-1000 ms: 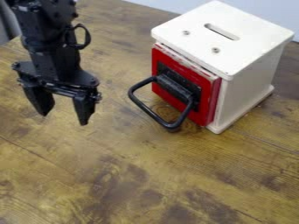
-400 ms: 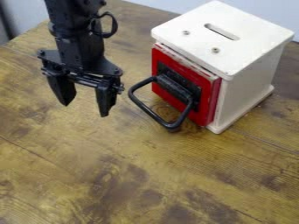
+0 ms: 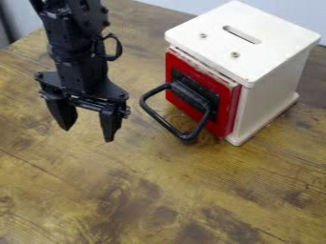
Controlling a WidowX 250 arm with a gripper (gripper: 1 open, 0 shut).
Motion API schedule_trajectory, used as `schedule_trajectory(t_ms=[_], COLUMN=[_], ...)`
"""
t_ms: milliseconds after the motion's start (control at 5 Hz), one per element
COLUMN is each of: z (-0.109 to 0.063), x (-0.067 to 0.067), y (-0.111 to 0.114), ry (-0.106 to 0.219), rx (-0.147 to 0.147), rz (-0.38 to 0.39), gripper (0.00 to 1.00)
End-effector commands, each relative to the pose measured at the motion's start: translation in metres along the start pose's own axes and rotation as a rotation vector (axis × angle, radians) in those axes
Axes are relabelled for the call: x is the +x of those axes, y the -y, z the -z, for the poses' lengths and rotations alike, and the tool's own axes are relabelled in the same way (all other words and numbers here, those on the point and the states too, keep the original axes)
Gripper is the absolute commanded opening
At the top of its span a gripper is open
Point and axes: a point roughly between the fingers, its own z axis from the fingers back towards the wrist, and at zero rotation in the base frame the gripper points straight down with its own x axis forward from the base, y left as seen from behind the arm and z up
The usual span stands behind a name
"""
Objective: Close the drawer
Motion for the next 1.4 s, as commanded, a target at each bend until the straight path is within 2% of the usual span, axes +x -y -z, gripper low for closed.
schedule_trajectory(t_ms=[0,200,400,800,1000,1200], z=[-0.014,-0.016,-0.02,0.003,-0.006,-0.016], x=[0.012,0.02,0.029,0.043,0.032,0.023], y=[0.006,0.004,0.002,-0.004,-0.004,-0.004], ry=[0.082,0.068,0.066,0.067,0.069,0.085], rx=[-0.007,-0.001,0.001,-0.004,-0.003,-0.004], rz=[-0.006,-0.031,-0.046,-0.06,-0.084,-0.106], gripper=[1.0,1.0,1.0,1.0,1.0,1.0])
